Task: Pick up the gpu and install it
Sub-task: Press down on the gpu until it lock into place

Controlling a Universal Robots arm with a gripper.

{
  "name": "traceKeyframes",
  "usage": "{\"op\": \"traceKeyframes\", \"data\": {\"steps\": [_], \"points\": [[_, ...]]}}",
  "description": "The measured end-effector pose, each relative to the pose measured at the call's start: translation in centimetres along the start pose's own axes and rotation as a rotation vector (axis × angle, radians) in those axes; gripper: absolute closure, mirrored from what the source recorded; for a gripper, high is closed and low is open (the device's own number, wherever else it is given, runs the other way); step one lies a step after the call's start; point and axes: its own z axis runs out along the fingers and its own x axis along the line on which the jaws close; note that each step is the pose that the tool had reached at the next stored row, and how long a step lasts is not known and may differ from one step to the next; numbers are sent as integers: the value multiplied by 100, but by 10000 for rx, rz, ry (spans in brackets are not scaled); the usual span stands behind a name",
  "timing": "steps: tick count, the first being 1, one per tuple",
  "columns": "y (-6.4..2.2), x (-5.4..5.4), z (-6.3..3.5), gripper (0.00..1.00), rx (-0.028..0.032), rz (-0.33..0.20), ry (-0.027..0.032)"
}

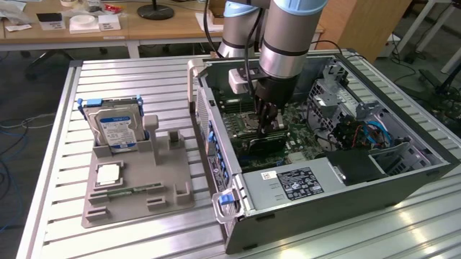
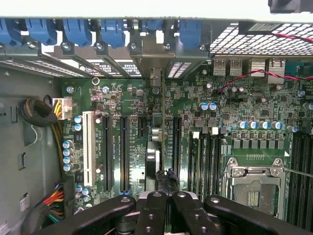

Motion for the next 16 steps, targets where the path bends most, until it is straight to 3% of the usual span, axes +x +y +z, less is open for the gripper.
{"op": "traceKeyframes", "data": {"steps": [16], "points": [[11,0,14,89,-1,0,0]]}}
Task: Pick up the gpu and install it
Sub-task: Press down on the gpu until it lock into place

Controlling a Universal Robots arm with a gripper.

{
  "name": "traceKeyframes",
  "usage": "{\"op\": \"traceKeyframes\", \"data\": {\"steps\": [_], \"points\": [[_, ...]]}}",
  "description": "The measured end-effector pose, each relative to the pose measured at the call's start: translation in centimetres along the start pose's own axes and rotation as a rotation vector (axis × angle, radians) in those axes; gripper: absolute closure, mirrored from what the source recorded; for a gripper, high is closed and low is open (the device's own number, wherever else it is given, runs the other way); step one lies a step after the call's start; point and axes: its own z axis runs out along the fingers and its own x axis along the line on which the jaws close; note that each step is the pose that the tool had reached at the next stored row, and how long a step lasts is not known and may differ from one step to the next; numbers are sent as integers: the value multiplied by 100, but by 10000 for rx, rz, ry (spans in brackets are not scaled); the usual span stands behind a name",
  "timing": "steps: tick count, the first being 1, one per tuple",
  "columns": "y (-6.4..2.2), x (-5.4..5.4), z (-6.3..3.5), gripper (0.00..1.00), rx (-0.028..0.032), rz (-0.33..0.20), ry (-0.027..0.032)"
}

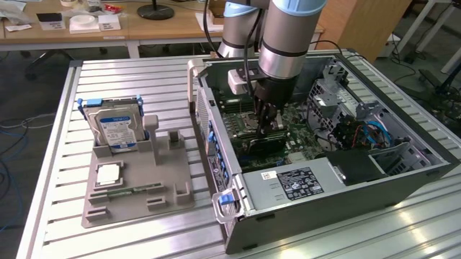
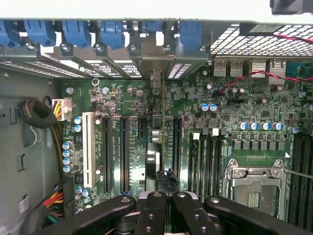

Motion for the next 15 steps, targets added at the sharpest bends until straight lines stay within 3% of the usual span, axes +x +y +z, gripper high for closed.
{"op": "traceKeyframes", "data": {"steps": [15], "points": [[9,2,13,89,1,1,-1]]}}
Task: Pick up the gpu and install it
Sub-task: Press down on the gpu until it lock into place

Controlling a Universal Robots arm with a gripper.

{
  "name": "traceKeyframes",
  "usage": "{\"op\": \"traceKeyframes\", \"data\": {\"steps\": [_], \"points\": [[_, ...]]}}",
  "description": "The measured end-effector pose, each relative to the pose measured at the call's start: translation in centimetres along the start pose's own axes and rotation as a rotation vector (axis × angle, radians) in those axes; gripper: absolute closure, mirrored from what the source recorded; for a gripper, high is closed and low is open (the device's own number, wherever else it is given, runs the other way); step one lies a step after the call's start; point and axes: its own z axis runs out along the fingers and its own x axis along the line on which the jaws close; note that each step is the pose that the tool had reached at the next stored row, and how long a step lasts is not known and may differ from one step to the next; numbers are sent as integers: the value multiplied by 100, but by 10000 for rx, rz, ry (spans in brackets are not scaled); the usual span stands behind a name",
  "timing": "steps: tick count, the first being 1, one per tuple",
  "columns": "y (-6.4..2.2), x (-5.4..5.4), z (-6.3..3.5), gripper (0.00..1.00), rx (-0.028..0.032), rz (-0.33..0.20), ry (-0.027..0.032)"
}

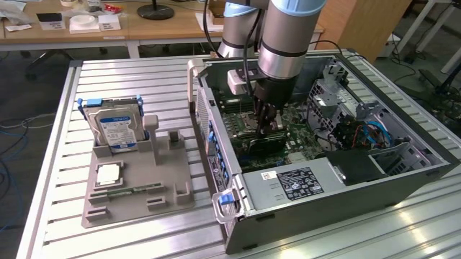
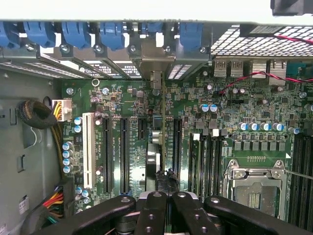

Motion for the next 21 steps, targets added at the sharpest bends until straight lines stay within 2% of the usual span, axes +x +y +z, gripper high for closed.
{"op": "traceKeyframes", "data": {"steps": [15,21], "points": [[-2,3,-21,89,7,-1,10],[-3,5,-105,89,0,-3,91]]}}
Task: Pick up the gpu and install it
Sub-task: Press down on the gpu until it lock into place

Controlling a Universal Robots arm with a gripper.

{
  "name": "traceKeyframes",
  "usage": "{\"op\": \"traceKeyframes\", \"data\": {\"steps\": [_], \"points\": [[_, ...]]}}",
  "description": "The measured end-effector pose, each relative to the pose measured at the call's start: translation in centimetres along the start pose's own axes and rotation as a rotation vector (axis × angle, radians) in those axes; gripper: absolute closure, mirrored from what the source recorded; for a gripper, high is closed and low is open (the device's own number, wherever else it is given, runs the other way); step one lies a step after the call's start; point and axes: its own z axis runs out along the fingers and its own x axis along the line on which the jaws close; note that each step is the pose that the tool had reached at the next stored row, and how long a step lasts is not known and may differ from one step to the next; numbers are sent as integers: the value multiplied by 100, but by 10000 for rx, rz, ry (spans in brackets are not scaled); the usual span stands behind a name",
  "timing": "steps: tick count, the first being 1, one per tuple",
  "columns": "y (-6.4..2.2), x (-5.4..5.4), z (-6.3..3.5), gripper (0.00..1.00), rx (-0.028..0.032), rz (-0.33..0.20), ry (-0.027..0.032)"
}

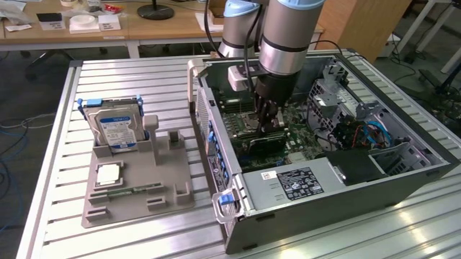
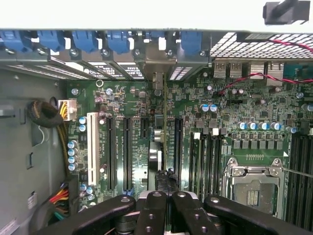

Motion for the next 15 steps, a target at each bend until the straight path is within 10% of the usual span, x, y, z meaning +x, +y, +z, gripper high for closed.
{"op": "traceKeyframes", "data": {"steps": [15], "points": [[-5,4,-235,89,1,30,49]]}}
